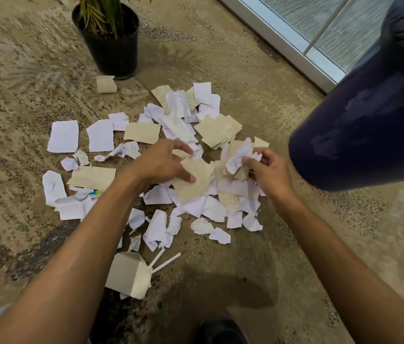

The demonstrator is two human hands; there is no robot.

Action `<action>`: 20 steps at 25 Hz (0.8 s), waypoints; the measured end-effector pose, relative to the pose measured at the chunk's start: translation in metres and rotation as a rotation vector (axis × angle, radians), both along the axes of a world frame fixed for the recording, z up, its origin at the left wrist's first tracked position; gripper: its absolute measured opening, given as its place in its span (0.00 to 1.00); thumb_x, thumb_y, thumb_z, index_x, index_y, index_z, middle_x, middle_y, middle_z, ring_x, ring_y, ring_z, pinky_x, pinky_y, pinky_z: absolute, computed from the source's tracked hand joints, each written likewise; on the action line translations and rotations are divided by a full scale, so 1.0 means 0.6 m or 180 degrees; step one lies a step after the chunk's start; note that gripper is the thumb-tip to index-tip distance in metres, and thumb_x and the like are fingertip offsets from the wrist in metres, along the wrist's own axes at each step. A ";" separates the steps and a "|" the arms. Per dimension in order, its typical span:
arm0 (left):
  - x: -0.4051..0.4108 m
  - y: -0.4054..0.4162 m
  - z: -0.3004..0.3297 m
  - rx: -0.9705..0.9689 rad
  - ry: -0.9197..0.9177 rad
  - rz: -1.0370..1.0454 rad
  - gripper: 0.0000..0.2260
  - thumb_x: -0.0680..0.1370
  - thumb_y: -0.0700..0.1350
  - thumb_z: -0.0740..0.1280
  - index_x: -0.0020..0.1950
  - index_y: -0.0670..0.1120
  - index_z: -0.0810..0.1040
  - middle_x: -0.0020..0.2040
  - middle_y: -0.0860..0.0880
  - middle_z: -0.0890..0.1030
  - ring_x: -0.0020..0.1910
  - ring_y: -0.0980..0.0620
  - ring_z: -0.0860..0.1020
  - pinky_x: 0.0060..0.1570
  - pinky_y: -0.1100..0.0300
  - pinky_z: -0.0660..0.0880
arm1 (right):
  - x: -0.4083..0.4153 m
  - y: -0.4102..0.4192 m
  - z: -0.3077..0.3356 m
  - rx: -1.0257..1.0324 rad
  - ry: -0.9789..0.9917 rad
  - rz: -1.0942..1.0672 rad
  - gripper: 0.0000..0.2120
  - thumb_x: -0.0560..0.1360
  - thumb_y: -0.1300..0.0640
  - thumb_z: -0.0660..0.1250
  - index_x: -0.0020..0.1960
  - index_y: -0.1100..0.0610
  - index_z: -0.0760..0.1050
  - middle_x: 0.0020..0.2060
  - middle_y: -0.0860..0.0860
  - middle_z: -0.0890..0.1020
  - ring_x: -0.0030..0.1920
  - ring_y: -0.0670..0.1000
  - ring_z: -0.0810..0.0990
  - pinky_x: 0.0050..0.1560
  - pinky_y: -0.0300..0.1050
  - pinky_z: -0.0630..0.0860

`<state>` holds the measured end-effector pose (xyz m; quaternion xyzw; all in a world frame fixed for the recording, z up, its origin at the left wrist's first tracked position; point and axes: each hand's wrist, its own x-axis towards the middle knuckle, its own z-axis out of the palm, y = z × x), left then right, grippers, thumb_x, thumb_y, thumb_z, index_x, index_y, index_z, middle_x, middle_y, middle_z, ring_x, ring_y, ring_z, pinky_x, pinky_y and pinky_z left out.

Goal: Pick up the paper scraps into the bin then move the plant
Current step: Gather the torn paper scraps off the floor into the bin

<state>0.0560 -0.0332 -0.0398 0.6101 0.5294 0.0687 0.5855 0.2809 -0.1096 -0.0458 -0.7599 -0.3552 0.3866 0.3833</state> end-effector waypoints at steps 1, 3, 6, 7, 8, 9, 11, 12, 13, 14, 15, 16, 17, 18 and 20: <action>0.001 -0.001 -0.007 0.0088 0.0240 -0.0020 0.31 0.64 0.41 0.80 0.65 0.48 0.75 0.55 0.45 0.79 0.54 0.47 0.78 0.50 0.57 0.73 | -0.002 -0.007 -0.007 -0.0065 -0.0150 0.0007 0.11 0.76 0.58 0.70 0.58 0.56 0.78 0.51 0.54 0.83 0.49 0.52 0.81 0.52 0.50 0.78; 0.004 -0.006 -0.017 0.0246 0.0647 -0.0127 0.35 0.64 0.41 0.80 0.69 0.43 0.72 0.58 0.42 0.77 0.58 0.45 0.76 0.53 0.57 0.71 | -0.007 -0.017 -0.012 -0.0064 -0.0367 0.0201 0.10 0.74 0.58 0.73 0.54 0.49 0.79 0.47 0.47 0.83 0.46 0.42 0.81 0.46 0.38 0.79; 0.008 -0.011 -0.017 0.0137 0.0648 0.0037 0.25 0.64 0.40 0.80 0.59 0.40 0.80 0.57 0.42 0.79 0.54 0.44 0.77 0.49 0.58 0.73 | -0.015 -0.016 -0.003 -0.0265 -0.0506 0.0631 0.13 0.72 0.58 0.75 0.43 0.40 0.75 0.39 0.40 0.81 0.37 0.36 0.80 0.36 0.30 0.74; 0.005 -0.008 -0.015 0.0080 0.0606 0.0158 0.21 0.64 0.39 0.80 0.55 0.39 0.81 0.55 0.43 0.80 0.50 0.45 0.77 0.45 0.58 0.73 | -0.014 -0.012 -0.002 -0.0362 -0.0572 0.0708 0.12 0.72 0.58 0.75 0.42 0.41 0.76 0.38 0.41 0.82 0.36 0.38 0.80 0.37 0.33 0.75; 0.001 -0.003 -0.014 0.0010 0.0521 0.0328 0.18 0.65 0.39 0.80 0.52 0.38 0.82 0.53 0.44 0.81 0.48 0.46 0.78 0.42 0.58 0.74 | -0.013 -0.008 0.002 -0.0398 -0.0574 0.0722 0.10 0.72 0.58 0.74 0.41 0.44 0.77 0.37 0.43 0.82 0.35 0.40 0.79 0.39 0.36 0.75; -0.007 0.003 -0.012 -0.0090 0.0363 0.0548 0.16 0.65 0.39 0.79 0.50 0.37 0.83 0.51 0.44 0.81 0.47 0.46 0.79 0.41 0.58 0.74 | -0.010 -0.004 0.005 -0.0362 -0.0482 0.0661 0.07 0.73 0.58 0.74 0.42 0.47 0.79 0.37 0.45 0.82 0.35 0.43 0.79 0.39 0.39 0.75; -0.024 0.018 -0.006 -0.0333 -0.0220 0.1062 0.12 0.65 0.40 0.79 0.44 0.37 0.82 0.51 0.45 0.81 0.50 0.46 0.80 0.44 0.56 0.76 | -0.005 0.005 0.015 -0.0147 -0.0159 0.0434 0.04 0.74 0.59 0.72 0.48 0.55 0.80 0.39 0.48 0.84 0.38 0.47 0.82 0.41 0.42 0.76; -0.031 0.023 -0.002 -0.0430 -0.0630 0.1286 0.09 0.66 0.41 0.79 0.40 0.39 0.83 0.51 0.46 0.83 0.51 0.46 0.81 0.47 0.56 0.77 | -0.003 0.009 0.021 -0.0020 0.0051 0.0281 0.06 0.74 0.60 0.72 0.51 0.56 0.80 0.41 0.49 0.85 0.41 0.49 0.84 0.41 0.40 0.78; -0.035 0.025 0.004 -0.0488 -0.1019 0.1450 0.08 0.66 0.42 0.78 0.41 0.41 0.83 0.50 0.46 0.84 0.51 0.47 0.81 0.48 0.56 0.76 | -0.003 0.013 0.026 0.0105 0.0287 0.0116 0.07 0.74 0.61 0.71 0.52 0.56 0.79 0.42 0.49 0.86 0.43 0.49 0.85 0.41 0.38 0.79; -0.034 0.025 0.008 -0.0518 -0.1334 0.1557 0.11 0.66 0.44 0.78 0.45 0.41 0.84 0.50 0.47 0.85 0.51 0.48 0.81 0.48 0.58 0.75 | -0.005 0.017 0.030 0.0216 0.0528 -0.0027 0.08 0.74 0.62 0.71 0.53 0.56 0.79 0.43 0.50 0.87 0.44 0.49 0.86 0.40 0.37 0.79; -0.030 0.023 0.011 -0.0553 -0.1569 0.1613 0.15 0.66 0.45 0.77 0.50 0.40 0.83 0.49 0.47 0.85 0.51 0.48 0.81 0.50 0.59 0.74 | -0.009 0.020 0.033 0.0301 0.0764 -0.0124 0.09 0.75 0.63 0.71 0.54 0.57 0.78 0.43 0.51 0.87 0.44 0.49 0.86 0.40 0.36 0.79; -0.023 0.020 0.011 -0.0629 -0.1725 0.1626 0.19 0.65 0.45 0.76 0.53 0.38 0.82 0.50 0.47 0.85 0.52 0.49 0.82 0.53 0.58 0.74 | -0.015 0.022 0.034 0.0358 0.0967 -0.0177 0.10 0.75 0.63 0.70 0.55 0.57 0.77 0.43 0.51 0.87 0.43 0.49 0.86 0.41 0.36 0.79; -0.014 0.015 0.012 -0.0739 -0.1817 0.1566 0.21 0.65 0.45 0.75 0.55 0.37 0.81 0.51 0.46 0.85 0.53 0.49 0.82 0.57 0.57 0.75 | -0.021 0.024 0.034 0.0393 0.1131 -0.0205 0.10 0.75 0.64 0.70 0.56 0.58 0.77 0.43 0.51 0.87 0.42 0.49 0.86 0.42 0.37 0.80; -0.004 0.009 0.011 -0.0863 -0.1855 0.1449 0.21 0.65 0.45 0.75 0.54 0.37 0.81 0.51 0.46 0.85 0.52 0.50 0.82 0.57 0.58 0.76 | -0.026 0.025 0.033 0.0421 0.1258 -0.0221 0.10 0.75 0.64 0.70 0.56 0.59 0.76 0.43 0.52 0.87 0.42 0.50 0.86 0.44 0.39 0.81; 0.013 -0.004 0.008 -0.0987 -0.1726 0.1189 0.15 0.67 0.43 0.75 0.52 0.39 0.83 0.50 0.46 0.85 0.50 0.51 0.83 0.51 0.60 0.79 | -0.036 0.026 0.029 0.0440 0.1417 -0.0240 0.10 0.76 0.64 0.69 0.57 0.59 0.76 0.46 0.54 0.86 0.43 0.53 0.85 0.49 0.44 0.82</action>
